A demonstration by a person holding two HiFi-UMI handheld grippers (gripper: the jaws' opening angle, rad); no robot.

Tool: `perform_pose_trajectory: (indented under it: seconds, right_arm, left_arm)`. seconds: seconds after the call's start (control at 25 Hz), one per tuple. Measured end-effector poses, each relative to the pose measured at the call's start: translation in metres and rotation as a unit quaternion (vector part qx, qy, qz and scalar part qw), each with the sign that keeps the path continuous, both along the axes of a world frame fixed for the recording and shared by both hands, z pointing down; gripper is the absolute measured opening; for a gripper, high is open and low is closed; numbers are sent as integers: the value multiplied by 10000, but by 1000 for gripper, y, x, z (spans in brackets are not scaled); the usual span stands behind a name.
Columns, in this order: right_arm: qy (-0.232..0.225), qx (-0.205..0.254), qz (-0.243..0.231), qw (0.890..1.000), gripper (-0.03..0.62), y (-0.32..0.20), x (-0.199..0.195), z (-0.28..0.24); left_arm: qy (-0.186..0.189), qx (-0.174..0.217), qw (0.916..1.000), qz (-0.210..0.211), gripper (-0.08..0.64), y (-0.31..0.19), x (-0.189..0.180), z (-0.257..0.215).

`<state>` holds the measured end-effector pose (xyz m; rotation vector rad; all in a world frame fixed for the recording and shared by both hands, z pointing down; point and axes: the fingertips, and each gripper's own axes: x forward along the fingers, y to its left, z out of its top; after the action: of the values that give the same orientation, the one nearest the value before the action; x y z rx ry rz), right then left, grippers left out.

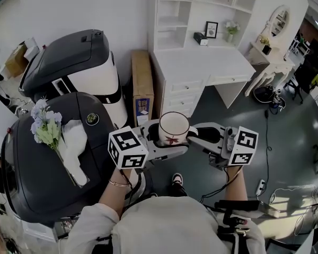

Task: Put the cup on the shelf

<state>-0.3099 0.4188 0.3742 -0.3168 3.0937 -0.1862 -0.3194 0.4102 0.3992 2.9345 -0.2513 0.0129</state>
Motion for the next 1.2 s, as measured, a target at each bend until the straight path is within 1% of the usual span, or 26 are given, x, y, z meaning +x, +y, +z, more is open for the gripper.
perform_pose_trajectory:
  seconds: [0.08,0.24,0.36,0.52,0.88,1.2]
  right_arm:
    - [18,-4,-81,10000,80,-13,8,0]
    - [15,-47,-261,9996,80,-40,23,1]
    - [130,-30,-324,9994,80,-63,39,4]
    - [277,-3,-332,9991,80,-92,62,8]
    - [269,42,-75,9996,80,-144,122,4]
    - [207,55,82,9997,80,-179,162,3]
  left_arm:
    - [14,-24,10000,-93,374,-13,7,0]
    - [206,-94,9993,-297,374,-39,22,0]
    - [217,-89,9992,-322,374,-62,38,4]
    - [167,-114,9995,-259,374,-91,64,10]
    - [32,-1,10000,46,374,-144,124,6]
    - [-146,65,9996,231,374,-179,164,6]
